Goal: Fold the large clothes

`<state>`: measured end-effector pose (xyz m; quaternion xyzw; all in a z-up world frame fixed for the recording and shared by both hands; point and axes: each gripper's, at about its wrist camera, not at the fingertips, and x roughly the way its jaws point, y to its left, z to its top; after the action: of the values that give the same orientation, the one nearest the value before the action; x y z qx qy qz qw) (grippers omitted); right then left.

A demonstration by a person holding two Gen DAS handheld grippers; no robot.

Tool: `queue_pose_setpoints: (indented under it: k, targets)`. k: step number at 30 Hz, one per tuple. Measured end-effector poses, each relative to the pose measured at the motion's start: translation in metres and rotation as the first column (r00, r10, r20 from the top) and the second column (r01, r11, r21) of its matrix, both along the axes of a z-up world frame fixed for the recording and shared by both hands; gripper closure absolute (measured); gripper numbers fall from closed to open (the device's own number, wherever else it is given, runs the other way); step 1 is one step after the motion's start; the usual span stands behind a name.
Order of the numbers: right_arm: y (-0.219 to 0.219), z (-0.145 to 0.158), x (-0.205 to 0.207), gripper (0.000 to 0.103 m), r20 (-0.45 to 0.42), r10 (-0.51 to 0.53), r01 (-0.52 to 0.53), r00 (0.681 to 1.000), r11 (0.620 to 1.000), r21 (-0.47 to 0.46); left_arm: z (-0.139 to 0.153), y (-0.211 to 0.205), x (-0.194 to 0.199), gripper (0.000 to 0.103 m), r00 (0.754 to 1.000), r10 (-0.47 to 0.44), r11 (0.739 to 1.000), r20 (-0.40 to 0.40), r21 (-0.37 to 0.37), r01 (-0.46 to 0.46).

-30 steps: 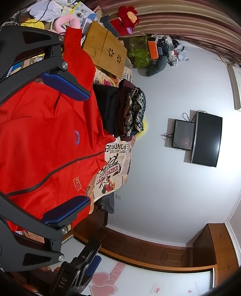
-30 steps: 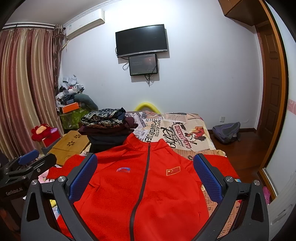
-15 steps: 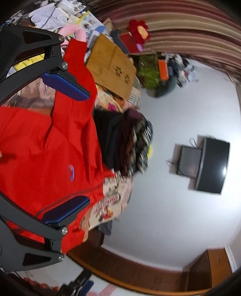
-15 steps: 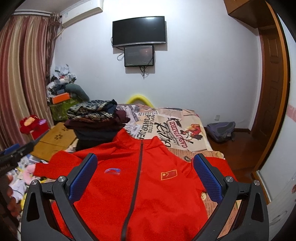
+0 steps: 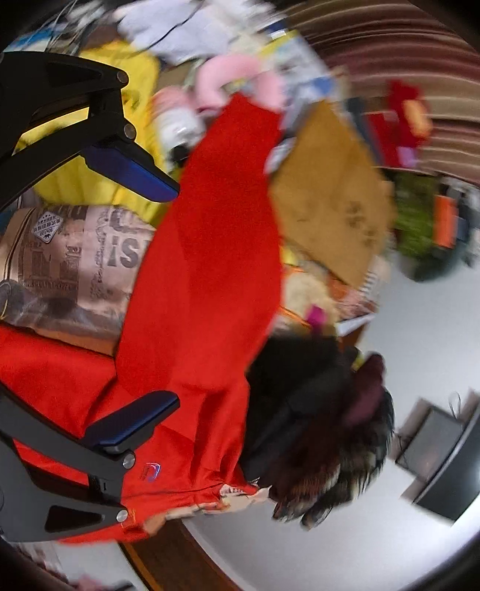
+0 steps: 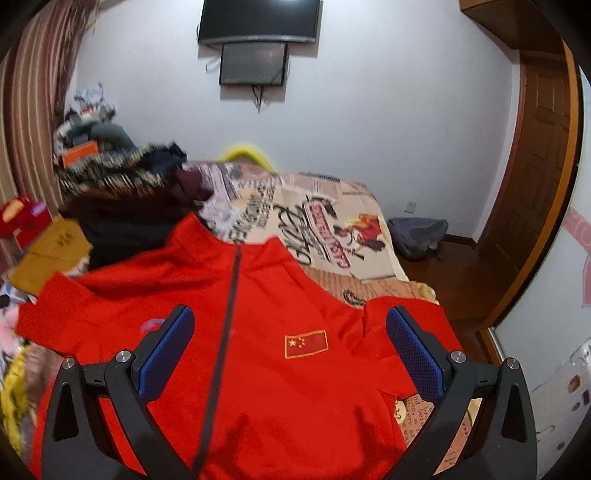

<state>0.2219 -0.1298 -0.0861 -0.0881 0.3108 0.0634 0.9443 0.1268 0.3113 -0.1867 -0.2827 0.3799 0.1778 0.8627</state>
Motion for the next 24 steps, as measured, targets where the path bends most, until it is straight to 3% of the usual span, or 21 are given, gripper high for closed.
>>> queue_pose_setpoints:
  k: [4, 7, 11, 17, 20, 21, 24]
  targets:
    - [0.005, -0.016, 0.011, 0.0, -0.061, 0.014, -0.015, 0.998, 1.0, -0.01, -0.037, 0.032, -0.005, 0.003, 0.999, 0.038, 0.984, -0.009, -0.177, -0.039]
    - [0.009, -0.027, 0.019, 0.0, -0.103, 0.027, -0.029, 0.994, 1.0, -0.01, -0.069, 0.056, -0.008, 0.011, 0.997, 0.083, 0.941, -0.009, -0.328, -0.081]
    - [0.01, -0.037, 0.024, 0.0, -0.134, 0.034, -0.035, 0.99, 0.999, -0.006, -0.091, 0.071, -0.006, 0.016, 0.991, 0.137, 0.898, -0.004, -0.421, -0.126]
    - [0.007, -0.043, 0.027, 0.0, -0.169, 0.024, -0.021, 0.985, 1.0, 0.024, -0.117, 0.086, 0.01, 0.02, 0.987, 0.159, 0.859, 0.022, -0.496, -0.127]
    - [0.005, -0.04, 0.026, 0.0, -0.171, 0.025, -0.019, 0.985, 0.999, 0.035, -0.133, 0.094, 0.016, 0.035, 0.985, 0.172, 0.837, 0.003, -0.527, -0.144]
    - [0.004, -0.038, 0.025, 0.0, -0.169, 0.027, -0.021, 0.985, 0.999, 0.04, -0.132, 0.094, 0.017, 0.038, 0.984, 0.176, 0.845, -0.009, -0.511, -0.156]
    - [0.002, -0.032, 0.025, 0.0, -0.161, 0.035, -0.027, 0.986, 0.998, 0.05, -0.12, 0.091, 0.019, 0.062, 0.984, 0.173, 0.896, -0.044, -0.408, -0.176]
